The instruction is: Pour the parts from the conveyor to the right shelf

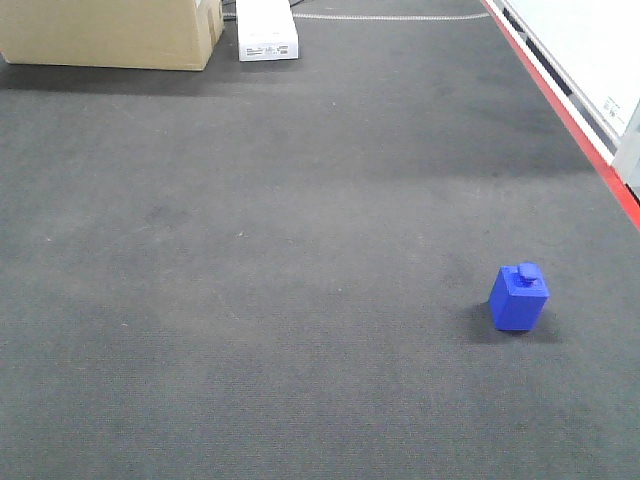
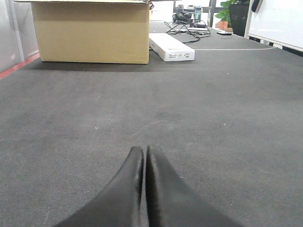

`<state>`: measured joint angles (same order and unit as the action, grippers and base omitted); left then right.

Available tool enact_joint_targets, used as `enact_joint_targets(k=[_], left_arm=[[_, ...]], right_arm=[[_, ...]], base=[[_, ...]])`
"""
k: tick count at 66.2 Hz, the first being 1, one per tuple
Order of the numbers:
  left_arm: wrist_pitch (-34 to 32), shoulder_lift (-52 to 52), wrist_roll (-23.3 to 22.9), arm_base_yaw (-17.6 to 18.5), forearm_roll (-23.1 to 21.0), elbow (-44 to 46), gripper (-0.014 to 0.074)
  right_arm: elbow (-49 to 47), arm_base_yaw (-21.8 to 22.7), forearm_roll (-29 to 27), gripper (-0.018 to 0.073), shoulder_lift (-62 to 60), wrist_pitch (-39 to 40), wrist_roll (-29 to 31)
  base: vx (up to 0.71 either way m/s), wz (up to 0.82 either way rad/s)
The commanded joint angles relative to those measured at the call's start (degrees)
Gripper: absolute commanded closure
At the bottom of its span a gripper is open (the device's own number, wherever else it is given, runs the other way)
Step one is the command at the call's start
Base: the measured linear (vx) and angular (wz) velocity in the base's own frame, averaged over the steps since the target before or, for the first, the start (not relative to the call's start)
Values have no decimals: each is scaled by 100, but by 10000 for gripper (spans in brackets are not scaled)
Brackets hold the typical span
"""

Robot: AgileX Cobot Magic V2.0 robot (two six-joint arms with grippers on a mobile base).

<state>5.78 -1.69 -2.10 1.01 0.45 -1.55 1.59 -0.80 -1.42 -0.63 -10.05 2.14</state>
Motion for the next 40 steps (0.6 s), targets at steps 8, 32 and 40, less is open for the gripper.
enact_joint_targets(k=[8,32,40], left_arm=[[-450,-95,-49,42,-45,112,602],[-450,-95,-49,42,-45,112,602],[-450,-95,-49,42,-45,112,602]], right_arm=[[48,38,45,567,-72,435,7],[41,38,58,567,-72,879,133],[41,38,24,567,-72,1238,128]], base=[[0,0],[0,0],[0,0]])
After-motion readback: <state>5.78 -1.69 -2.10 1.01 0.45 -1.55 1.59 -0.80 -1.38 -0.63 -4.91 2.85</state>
